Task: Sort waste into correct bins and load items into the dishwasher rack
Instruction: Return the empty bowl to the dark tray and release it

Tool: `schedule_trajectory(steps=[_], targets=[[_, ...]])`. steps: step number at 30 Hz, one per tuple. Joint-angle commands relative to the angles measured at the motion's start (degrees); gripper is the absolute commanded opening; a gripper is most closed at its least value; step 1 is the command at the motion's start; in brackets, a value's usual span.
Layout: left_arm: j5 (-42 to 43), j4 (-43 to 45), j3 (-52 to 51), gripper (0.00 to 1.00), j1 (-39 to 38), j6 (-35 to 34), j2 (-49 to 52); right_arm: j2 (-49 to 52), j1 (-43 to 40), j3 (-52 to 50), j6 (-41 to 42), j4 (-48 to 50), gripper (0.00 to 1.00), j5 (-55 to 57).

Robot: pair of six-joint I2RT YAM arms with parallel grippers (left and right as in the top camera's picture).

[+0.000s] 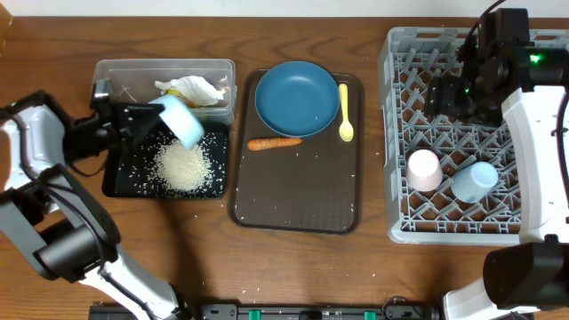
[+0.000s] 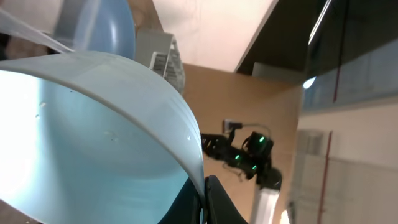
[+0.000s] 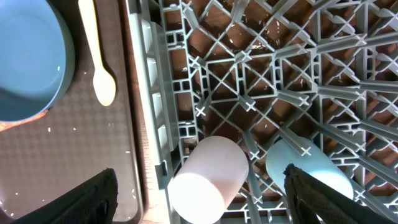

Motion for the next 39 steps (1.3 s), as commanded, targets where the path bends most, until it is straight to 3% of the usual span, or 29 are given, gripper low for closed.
schedule_trajectory(steps=[1, 10, 18, 29, 36, 39], targets=[[-3.5, -3.5, 0.6, 0.06, -5.8, 8.8, -4.1, -0.6, -0.1, -0.2, -0.8, 0.2, 0.84, 0.0], [-18.7, 7.1, 0.7, 0.06, -24.7, 6.8, -5.7, -0.6, 0.3, -0.2, -0.8, -0.1, 0.84, -0.1], [-40.8, 19.7, 0.7, 0.06, -44.6, -13.6, -5.7, -0.6, 0.9, -0.2, -0.8, -0.1, 0.84, -0.1], [-76.9, 33.3, -0.6, 0.06, -64.0, -32.2, -5.6, -0.6, 0.9, -0.2, -0.8, -0.2, 0.84, -0.3], [-80.7, 40.7, -3.8, 0.08, -70.2, -33.2, -5.6, -0.6, 0.9, -0.2, -0.8, -0.3, 0.84, -0.3], [-80.7, 41.0, -4.5, 0.17, -71.5, -33.2, -5.6, -0.6, 0.9, -0.2, -0.8, -0.3, 0.84, -0.3]])
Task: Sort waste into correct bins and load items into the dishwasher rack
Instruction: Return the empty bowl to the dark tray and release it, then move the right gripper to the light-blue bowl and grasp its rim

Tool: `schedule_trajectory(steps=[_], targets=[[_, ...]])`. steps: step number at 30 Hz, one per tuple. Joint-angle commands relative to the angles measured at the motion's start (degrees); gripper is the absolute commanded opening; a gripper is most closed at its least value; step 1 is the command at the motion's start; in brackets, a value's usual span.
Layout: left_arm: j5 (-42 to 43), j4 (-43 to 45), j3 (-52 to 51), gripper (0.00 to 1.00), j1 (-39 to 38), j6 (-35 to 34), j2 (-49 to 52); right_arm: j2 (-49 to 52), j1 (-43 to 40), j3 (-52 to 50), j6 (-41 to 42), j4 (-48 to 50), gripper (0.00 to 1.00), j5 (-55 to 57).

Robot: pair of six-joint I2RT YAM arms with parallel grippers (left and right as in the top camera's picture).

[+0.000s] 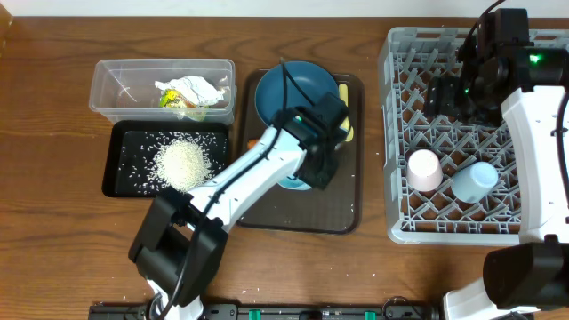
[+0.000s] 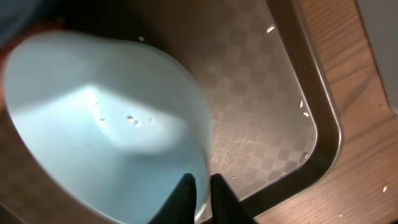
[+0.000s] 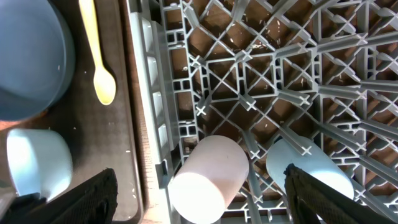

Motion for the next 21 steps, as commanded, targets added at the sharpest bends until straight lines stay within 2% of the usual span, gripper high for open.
schedule_trajectory(steps=[1, 5, 10, 16, 21], targets=[[-3.0, -0.2, -0.9, 0.22, -0.9, -1.2, -0.6, -0.6, 0.8, -0.2, -0.8, -0.1, 0.84, -0.3], [-2.7, -0.9, -0.6, 0.27, -0.7, -2.7, -0.7, -0.6, 0.8, -0.2, -0.8, 0.1, 0.84, -0.4], [-1.6, -3.9, 2.3, 0.31, 4.1, -11.5, -3.1, -0.6, 1.3, -0.2, -0.8, 1.7, 0.84, -5.9], [3.2, -5.1, 4.3, 0.50, 18.8, -16.3, -12.1, -0.4, 7.6, -0.2, -0.5, 6.5, 0.82, -9.0], [3.5, -5.4, 4.3, 0.54, 29.8, -16.2, -17.8, 2.1, 15.6, -0.2, 1.6, 9.3, 0.80, -7.9]])
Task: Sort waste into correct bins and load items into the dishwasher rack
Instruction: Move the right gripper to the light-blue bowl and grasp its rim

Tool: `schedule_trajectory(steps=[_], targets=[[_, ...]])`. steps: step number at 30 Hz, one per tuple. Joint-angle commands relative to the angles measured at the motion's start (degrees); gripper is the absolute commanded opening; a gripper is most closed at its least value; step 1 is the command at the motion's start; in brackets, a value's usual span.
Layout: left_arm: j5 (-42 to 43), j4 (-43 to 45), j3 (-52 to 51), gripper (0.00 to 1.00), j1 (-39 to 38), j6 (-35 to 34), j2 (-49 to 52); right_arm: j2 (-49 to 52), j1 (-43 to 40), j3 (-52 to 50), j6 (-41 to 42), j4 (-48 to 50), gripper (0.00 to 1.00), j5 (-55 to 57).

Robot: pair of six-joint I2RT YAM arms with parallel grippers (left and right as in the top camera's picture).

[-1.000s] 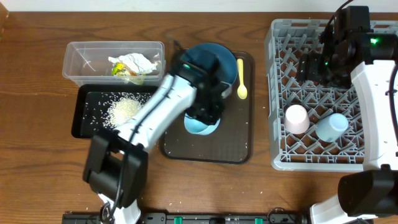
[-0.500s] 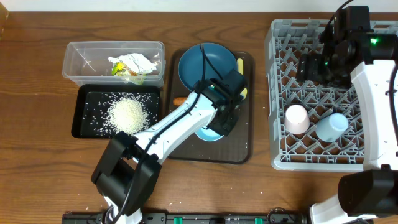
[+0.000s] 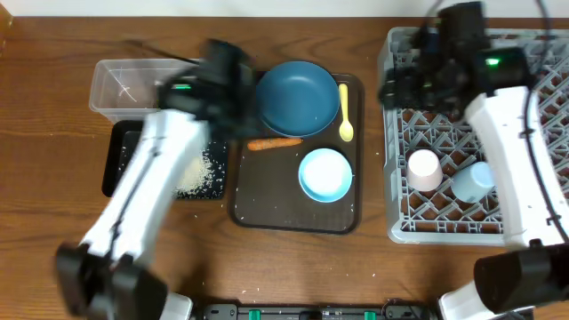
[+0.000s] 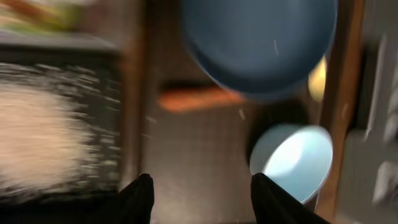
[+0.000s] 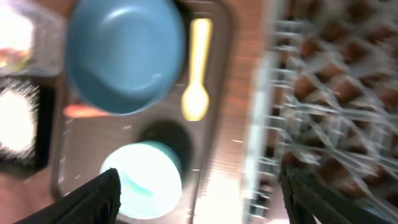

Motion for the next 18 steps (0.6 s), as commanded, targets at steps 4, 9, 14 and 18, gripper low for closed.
schedule_trajectory(steps=[4, 9, 14, 18], targets=[[1.2, -2.1, 0.9, 0.54, 7.8, -1.5, -3.7, 6.7, 9.3, -0.2, 1.7, -1.0, 0.81, 1.4], [1.1, -2.8, 0.0, 0.54, 8.6, -0.2, -3.6, 14.7, 12.8, -0.2, 1.7, -4.5, 0.77, 1.6], [0.7, -2.9, -0.7, 0.54, 8.5, -0.2, -3.6, 19.2, 13.2, -0.2, 2.0, -5.1, 0.73, 1.6], [0.7, -2.9, -0.7, 0.54, 8.5, -0.2, -3.6, 20.5, 13.3, -0.3, 1.9, -5.0, 0.61, 1.6]])
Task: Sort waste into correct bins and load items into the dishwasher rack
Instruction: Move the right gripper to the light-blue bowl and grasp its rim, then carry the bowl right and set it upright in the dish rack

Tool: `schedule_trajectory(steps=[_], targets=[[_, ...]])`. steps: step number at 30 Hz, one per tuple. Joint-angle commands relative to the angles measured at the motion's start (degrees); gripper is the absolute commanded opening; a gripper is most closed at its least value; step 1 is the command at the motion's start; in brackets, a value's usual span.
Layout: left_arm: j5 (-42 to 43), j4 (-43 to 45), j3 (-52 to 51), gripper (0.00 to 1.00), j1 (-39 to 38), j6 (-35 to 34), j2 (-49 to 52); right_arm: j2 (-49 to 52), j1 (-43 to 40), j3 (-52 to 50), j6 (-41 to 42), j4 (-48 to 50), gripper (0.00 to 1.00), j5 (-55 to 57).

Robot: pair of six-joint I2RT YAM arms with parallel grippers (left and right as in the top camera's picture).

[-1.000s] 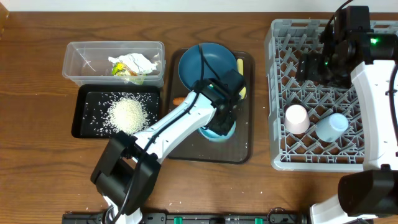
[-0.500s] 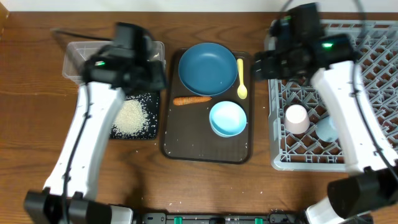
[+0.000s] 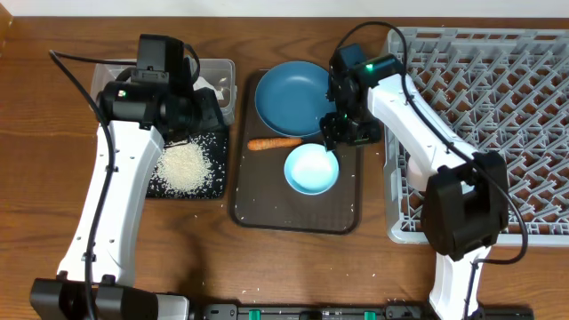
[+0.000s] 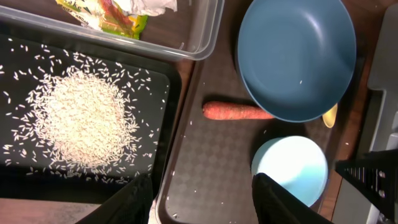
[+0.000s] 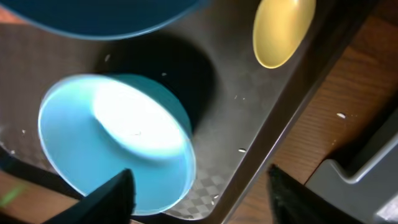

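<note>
A light blue bowl stands upright on the brown tray, with a few rice grains in it. My right gripper hangs open just above the bowl's far right rim; its fingers straddle the tray's edge. A dark blue plate, a carrot and a yellow spoon also lie on the tray. My left gripper is open and empty over the black tray, which holds a pile of rice. The dishwasher rack stands at the right.
A clear bin with crumpled wrappers sits behind the black tray. The rack's corner lies close to the right of my right gripper. Loose rice grains dot the brown tray and the wood.
My right gripper was over the rack's left edge and is now low over the light blue bowl on the tray. My left arm has shifted left towards the bins.
My left gripper held the light blue bowl tilted over the black tray, rice piled below. Then it held the bowl over the brown tray. Then the bowl stood alone on the tray and the left gripper was open near the bins. Now my right gripper hovers at the bowl.
</note>
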Motion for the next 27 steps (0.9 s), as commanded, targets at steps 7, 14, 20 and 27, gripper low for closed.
schedule_trajectory(steps=[7, 14, 20, 27], targets=[[0.3, -0.3, -0.4, 0.55, 0.0, 0.3, 0.4, 0.8, 1.0, -5.3, 0.6, 2.3, 0.58, -0.1], [0.3, -0.3, -0.4, 0.54, 0.0, 0.3, 0.6, 0.8, 1.3, -10.3, 0.7, 5.1, 0.52, -1.8], [0.3, -0.3, -0.4, 0.55, 0.0, 0.3, 0.6, 0.8, 1.3, -11.6, 1.1, 6.6, 0.42, -1.8], [0.3, -0.3, -0.4, 0.55, 0.0, 0.3, 0.6, 0.8, 1.5, -12.4, 1.1, 8.0, 0.35, -1.7]])
